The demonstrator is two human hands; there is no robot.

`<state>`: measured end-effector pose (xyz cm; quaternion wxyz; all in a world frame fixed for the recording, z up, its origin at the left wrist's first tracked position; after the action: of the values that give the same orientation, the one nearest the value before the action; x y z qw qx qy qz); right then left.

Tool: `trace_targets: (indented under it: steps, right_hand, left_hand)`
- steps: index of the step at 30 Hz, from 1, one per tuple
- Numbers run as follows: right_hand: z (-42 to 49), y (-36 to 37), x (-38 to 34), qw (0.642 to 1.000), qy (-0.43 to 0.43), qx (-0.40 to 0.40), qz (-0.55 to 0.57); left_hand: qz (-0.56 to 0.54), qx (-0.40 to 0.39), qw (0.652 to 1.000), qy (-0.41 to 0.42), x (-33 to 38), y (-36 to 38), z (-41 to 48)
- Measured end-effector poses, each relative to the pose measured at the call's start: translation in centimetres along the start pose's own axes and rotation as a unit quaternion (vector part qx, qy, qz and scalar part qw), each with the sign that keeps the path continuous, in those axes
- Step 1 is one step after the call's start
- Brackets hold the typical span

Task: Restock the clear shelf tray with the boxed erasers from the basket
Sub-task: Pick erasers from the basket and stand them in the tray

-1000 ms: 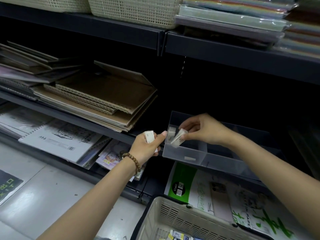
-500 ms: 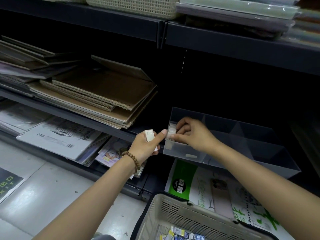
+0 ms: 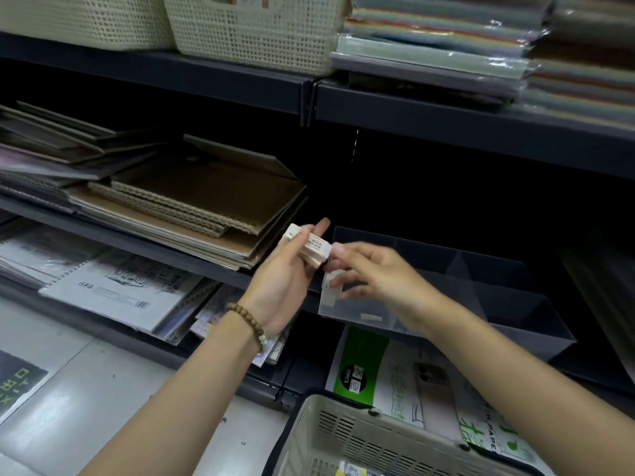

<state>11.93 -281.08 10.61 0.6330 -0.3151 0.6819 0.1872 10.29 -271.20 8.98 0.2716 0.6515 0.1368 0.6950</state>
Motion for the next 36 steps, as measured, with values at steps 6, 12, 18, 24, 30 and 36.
trace_targets:
  steps: [6, 12, 18, 24, 30, 36]
  right_hand:
    - [-0.8, 0.7, 1.0, 0.978, 0.007, -0.029, 0.205]
    - [-1.3, -5.4, -2.1, 0.992, -0.061, 0.076, -0.081]
    - [0.4, -4.7, -1.6, 0.937, -0.018, -0.016, -0.349]
    - [1.6, -4.1, -2.0, 0.923, -0.017, -0.049, -0.380]
    - [2.3, -3.9, -1.8, 0.924, 0.005, -0.091, -0.370]
    - [3.1, -3.4, -0.4, 0.942, 0.032, -0.115, -0.313]
  left_hand:
    - [0.152, -0.025, 0.988, -0.007, -0.8, 1.4, -0.1]
    - [0.326, 0.011, 0.944, -0.048, -1.6, -2.3, -0.2]
    - [0.310, -0.033, 0.944, -0.112, -5.2, -3.3, 0.2]
    - [0.284, -0.068, 0.951, -0.102, -5.6, -2.8, 0.5]
    - [0.300, -0.053, 0.948, -0.096, -5.3, -3.2, 0.5]
    - [0.288, -0.057, 0.951, -0.093, -5.5, -3.0, 0.4]
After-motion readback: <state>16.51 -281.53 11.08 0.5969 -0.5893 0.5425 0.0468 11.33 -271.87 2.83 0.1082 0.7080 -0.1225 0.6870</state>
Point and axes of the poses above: each hand's wrist, its own z-axis towards the middle knuckle, its own y-axis out of the palm, x = y × z, the point moved 10 cm from there along z, towards the middle knuckle, and after that the axes turned 13 degrees about -x, right-handed, at the moved point
